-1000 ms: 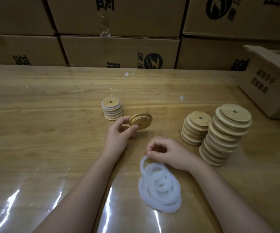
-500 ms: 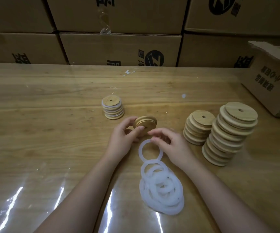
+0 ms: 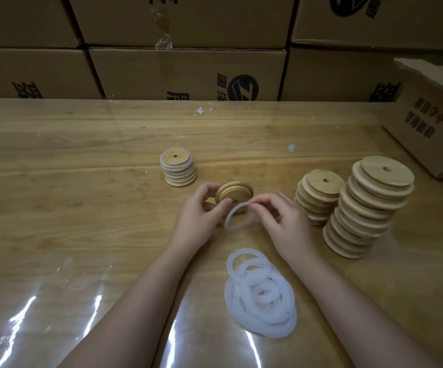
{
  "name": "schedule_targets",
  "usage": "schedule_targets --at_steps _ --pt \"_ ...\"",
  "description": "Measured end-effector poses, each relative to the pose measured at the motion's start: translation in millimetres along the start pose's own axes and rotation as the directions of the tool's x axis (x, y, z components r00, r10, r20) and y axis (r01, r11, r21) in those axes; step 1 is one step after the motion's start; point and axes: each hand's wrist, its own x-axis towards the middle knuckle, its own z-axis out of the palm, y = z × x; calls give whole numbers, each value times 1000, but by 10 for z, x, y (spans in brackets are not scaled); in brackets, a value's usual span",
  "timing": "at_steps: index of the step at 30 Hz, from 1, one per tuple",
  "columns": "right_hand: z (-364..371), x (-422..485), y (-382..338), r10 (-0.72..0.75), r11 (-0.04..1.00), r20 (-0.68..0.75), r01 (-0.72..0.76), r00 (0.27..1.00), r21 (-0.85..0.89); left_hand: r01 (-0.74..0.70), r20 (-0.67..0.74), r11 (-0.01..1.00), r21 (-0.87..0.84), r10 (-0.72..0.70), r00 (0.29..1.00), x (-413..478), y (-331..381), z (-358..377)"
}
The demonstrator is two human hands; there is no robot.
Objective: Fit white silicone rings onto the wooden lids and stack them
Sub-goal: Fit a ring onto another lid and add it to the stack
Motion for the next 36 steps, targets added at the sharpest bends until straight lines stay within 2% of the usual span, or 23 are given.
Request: schedule_targets --at_steps 5,10,15,20,23,28,31,36 --pt "30 -47 -38 -45 999 -27 45 999 4 -26 7 1000 8 26 1000 -1 9 2" --pt "37 27 -2 97 990 -17 -94 995 108 -61 25 998 16 60 998 -4 20 -15" --pt "141 173 -9 32 993 -150 -14 988 119 -73 38 997 30 72 997 19 21 -14" --pt "228 186 67 -5 986 -158 31 987 162 -104 -1 995 -9 104 995 21 31 -18" --pt "218 207 100 28 985 -169 2 985 174 -114 -41 993 -22 113 993 7 32 -9" --pt "214 199 117 89 985 -177 -60 980 161 -147 -54 983 111 153 987 -11 -6 16" --pt "206 205 108 97 984 -181 -67 979 164 -209 -52 957 203 224 973 0 -41 26" --pt "195 206 96 122 979 -166 -92 978 181 -246 -87 937 247 274 958 18 -67 8"
